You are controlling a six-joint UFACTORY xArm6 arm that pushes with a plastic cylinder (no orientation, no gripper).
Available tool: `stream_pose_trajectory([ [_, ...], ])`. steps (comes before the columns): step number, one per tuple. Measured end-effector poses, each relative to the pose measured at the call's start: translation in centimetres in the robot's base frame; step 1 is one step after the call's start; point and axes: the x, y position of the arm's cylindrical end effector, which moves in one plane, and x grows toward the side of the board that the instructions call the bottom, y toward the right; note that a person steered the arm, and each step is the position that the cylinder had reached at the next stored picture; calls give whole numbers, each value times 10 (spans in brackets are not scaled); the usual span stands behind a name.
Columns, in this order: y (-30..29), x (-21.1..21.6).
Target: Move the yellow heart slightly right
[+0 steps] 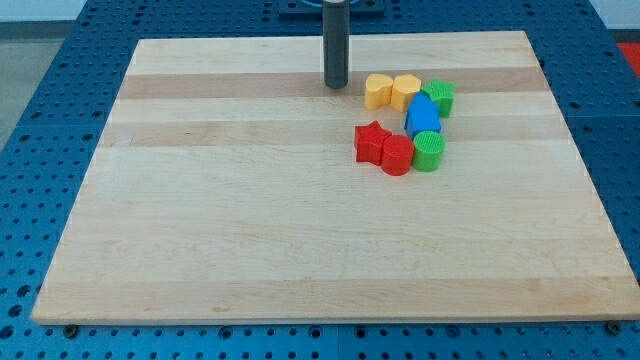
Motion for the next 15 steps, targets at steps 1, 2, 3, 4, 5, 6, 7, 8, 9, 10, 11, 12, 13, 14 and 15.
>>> stream_pose_trajectory([
  [1,0,3],
  [2,0,3],
  [3,0,9],
  [4,0,21],
  [5,0,21],
  [6,5,21],
  [7,13,21],
  [8,20,21],
  [9,27,21],
  [10,29,21],
  [11,29,21],
  [12,29,21],
  [13,30,21],
  [14,32,21],
  [15,32,21],
])
